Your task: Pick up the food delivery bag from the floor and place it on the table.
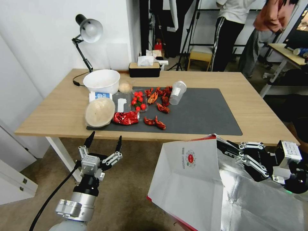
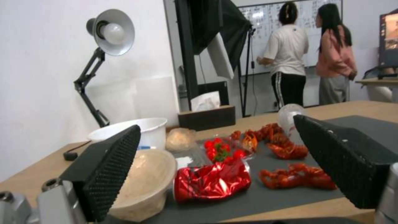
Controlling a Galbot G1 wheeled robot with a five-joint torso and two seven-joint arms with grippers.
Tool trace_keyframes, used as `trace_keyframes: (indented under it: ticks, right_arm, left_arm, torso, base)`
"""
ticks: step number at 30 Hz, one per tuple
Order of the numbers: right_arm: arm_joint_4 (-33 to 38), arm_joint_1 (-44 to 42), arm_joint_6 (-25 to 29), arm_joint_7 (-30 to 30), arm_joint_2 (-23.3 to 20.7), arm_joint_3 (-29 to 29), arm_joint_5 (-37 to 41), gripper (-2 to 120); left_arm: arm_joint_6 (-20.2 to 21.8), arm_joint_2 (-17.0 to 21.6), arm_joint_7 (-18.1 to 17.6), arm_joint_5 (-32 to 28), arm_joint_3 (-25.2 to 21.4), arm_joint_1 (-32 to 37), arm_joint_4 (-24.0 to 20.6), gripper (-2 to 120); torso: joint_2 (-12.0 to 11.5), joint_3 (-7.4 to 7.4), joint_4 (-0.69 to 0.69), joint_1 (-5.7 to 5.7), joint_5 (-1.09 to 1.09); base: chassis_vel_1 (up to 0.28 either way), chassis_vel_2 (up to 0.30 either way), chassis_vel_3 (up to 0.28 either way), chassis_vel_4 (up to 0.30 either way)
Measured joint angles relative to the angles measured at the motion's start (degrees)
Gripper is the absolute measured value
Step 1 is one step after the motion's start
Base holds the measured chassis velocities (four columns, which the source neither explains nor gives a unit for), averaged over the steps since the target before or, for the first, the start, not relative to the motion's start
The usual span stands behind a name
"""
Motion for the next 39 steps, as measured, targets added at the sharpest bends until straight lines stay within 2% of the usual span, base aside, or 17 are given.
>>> trace_keyframes:
  ticks: [14,21,25,28,29,31,33,36,37,39]
  right_arm:
    - [-0.1,0.5,0.1,0.5,0.1,-0.4,-0.1,0]
    - [0.3,1.6,0.6,2.8,-0.5,-1.5,1.6,0]
    - [0.9,2.4,1.1,6.1,-1.0,-3.1,3.8,0]
    - [1.6,3.4,3.0,11.7,-1.5,-4.8,5.4,0]
    - [1.6,3.4,3.0,11.7,-1.5,-4.8,5.4,0]
    - [2.4,4.5,4.1,16.7,-2.1,-5.8,6.3,0]
    - [2.7,4.9,4.5,18.5,-2.3,-6.1,6.6,0]
    - [4.2,7.3,6.4,27.3,-3.3,-8.2,8.2,0]
    - [4.2,7.3,6.4,27.3,-3.3,-8.2,8.2,0]
    - [4.5,9.3,7.4,33.0,-3.9,-10.1,8.9,0]
  left_arm:
    - [-0.3,0.1,-0.2,0.2,0.1,-0.4,0.5,96]
    - [-0.1,0.0,-0.5,0.5,0.2,-0.3,1.1,96]
    - [0.0,-0.1,-0.5,0.7,0.2,-0.2,1.2,96]
    - [0.0,-0.2,-0.5,0.9,0.2,-0.3,1.4,96]
    - [0.0,-0.2,-0.5,0.9,0.2,-0.3,1.4,96]
    - [0.0,-0.2,-0.4,1.0,0.3,-0.3,1.5,96]
    - [0.0,-0.2,-0.4,1.0,0.4,-0.3,1.5,96]
    - [0.0,-0.4,-0.2,1.2,0.7,-0.3,1.6,96]
    - [0.0,-0.4,-0.2,1.2,0.7,-0.3,1.6,96]
    - [0.0,-0.5,-0.3,1.5,0.9,-0.3,1.8,95]
  torso:
    - [0.1,0.04,0.01,0.03,0.0]
    - [-0.1,-0.06,0.01,-0.05,0.0]
    - [-0.2,-0.11,0.01,-0.09,0.0]
    - [-0.3,-0.15,0.01,-0.13,0.0]
    - [-0.3,-0.15,0.01,-0.13,0.0]
    - [-0.3,-0.17,0.0,-0.14,0.0]
    - [-0.3,-0.18,0.01,-0.14,0.0]
    - [-0.4,-0.21,0.01,-0.17,-0.01]
    - [-0.4,-0.21,0.01,-0.17,-0.01]
    - [-0.4,-0.22,0.01,-0.18,0.0]
  base:
    - [0.0,0.0,0.0,0.0]
    - [0.0,0.0,0.0,0.0]
    - [0.0,0.0,0.0,0.0]
    - [0.0,0.0,0.0,0.0]
    - [0.0,0.0,0.0,0.0]
    - [0.0,0.0,0.0,0.0]
    - [0.0,0.0,0.0,0.0]
    - [0.0,0.0,0.0,0.0]
    - [0.0,0.0,0.0,0.0]
    - [0.0,0.0,0.0,0.0]
